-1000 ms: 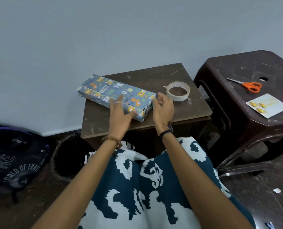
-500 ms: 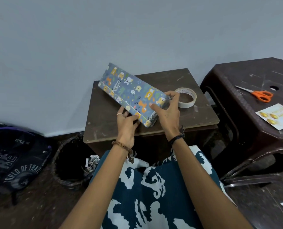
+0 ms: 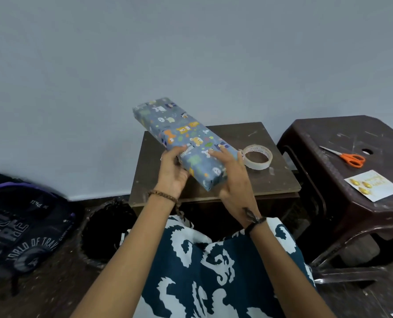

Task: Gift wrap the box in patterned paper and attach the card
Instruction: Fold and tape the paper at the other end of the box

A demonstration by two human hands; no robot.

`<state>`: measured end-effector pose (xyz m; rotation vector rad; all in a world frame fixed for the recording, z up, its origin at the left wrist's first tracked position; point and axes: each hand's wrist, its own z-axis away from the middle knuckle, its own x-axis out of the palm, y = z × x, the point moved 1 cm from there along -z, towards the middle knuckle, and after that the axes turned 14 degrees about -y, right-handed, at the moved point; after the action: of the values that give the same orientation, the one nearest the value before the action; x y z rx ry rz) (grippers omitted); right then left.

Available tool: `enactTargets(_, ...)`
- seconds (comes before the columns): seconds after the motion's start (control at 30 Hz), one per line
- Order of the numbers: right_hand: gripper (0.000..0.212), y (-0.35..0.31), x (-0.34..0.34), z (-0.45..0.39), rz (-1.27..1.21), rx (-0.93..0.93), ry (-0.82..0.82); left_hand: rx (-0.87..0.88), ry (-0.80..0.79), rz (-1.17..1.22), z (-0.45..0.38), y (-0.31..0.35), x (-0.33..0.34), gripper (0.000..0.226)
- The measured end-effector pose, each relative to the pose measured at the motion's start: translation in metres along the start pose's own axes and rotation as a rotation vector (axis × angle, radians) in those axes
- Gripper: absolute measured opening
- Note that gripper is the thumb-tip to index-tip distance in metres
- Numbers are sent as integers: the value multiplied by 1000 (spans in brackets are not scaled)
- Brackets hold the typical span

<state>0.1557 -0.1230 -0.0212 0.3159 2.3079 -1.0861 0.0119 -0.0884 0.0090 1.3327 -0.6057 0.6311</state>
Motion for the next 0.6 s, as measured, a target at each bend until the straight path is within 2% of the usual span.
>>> enactTargets(0.1,59,-6,-25,-13,-254,190,68,34,-64,47,4,2,-9,45)
enactTargets(0.13,50,-10,-35,-21,-293,270,102,30,-95,30,5,3,-11,47)
enactTargets(0.17,50,-14,-45,-29,-349,369,113,26,-125,4,5,4,-14,44)
enactTargets(0.23,70,-17,-58,-46,-596,564,5,10,-145,-68,7,10,-14,39)
enactTargets(0.3,79,-14,-62,-58,-817,647,-125,-14,-136,-130,8,17,-11,44)
enactTargets(0.37,70,-11,-62,-63,-897,635,-174,-29,-157,-254,9,26,-6,41)
enactTargets(0.4,53,-10,-60,-65,-925,623,-163,-27,-177,-343,11,32,-2,38)
enactTargets(0.47,20,-13,-59,-63,-939,598,-58,-11,-219,-563,16,42,9,44)
enactTargets(0.5,13,-14,-58,-60,-951,597,22,23,-213,-688,17,46,13,47)
enactTargets(0.53,14,-12,-56,-56,-971,608,117,99,-136,-797,21,48,15,49)
enactTargets(0.6,31,-5,-51,-49,-1049,647,332,332,125,-914,30,48,14,52)
